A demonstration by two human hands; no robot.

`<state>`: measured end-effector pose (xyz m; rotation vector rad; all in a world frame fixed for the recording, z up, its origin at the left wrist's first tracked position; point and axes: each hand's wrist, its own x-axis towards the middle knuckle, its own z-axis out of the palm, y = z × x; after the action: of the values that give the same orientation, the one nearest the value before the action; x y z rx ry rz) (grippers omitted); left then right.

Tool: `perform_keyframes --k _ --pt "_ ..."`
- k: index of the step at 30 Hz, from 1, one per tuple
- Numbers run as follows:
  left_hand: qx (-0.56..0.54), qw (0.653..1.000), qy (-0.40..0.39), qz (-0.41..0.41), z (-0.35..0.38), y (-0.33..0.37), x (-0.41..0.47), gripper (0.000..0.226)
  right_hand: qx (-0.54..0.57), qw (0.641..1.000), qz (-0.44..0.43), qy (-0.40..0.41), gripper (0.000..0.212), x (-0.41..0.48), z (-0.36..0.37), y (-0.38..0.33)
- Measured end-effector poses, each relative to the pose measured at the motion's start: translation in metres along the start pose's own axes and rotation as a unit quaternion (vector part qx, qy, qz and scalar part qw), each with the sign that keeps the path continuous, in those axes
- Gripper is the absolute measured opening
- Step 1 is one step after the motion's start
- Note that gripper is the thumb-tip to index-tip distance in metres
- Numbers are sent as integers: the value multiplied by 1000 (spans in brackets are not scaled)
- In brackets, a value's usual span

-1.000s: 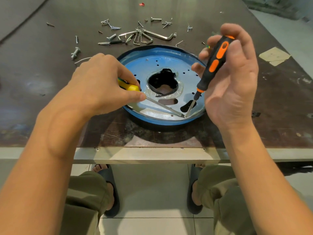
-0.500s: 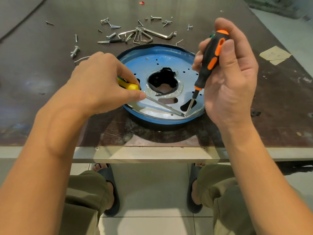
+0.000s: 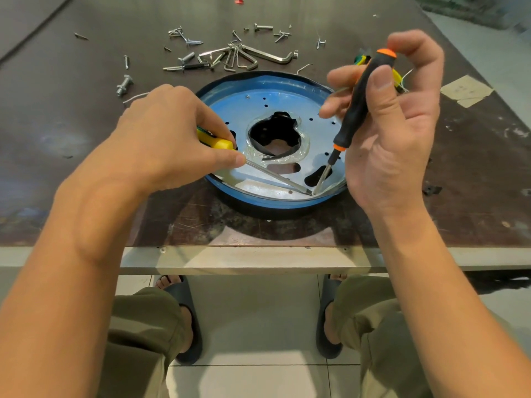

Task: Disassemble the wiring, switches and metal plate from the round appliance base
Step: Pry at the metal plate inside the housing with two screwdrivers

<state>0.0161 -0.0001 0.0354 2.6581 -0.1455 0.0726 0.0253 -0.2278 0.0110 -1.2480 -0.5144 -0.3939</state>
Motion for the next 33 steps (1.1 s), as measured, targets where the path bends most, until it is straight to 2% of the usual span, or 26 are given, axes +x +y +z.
perform_keyframes --k 4,6,10,15,20,26,28,30,33 --pt "0 1000 -4 -1 0 0 0 35 -2 1000 11 -10 11 0 4 -2" --pt "-2 1000 -5 -2 -1 0 0 36 -14 1000 2 14 24 0 6 -2" --pt "1 1000 -2 -1 -1 1 0 36 -7 999 1 46 15 0 2 3" --pt "-1 1000 -4 -2 -1 1 -1 36 30 998 29 36 21 -1 0 2" --pt "1 1000 -4 -3 -1 0 0 37 -16 999 -7 48 15 1 3 3" --pt "0 1000 -8 -1 -1 -1 0 35 43 998 30 40 22 1 0 3" --pt "-1 1000 -11 -1 -1 -1 0 35 12 999 20 37 15 2 2 3" --pt "-2 1000 -12 -2 -2 0 0 36 -25 999 6 35 18 3 2 4" --pt "-3 1000 -10 -2 -1 0 1 35 -22 999 17 26 21 2 0 6"
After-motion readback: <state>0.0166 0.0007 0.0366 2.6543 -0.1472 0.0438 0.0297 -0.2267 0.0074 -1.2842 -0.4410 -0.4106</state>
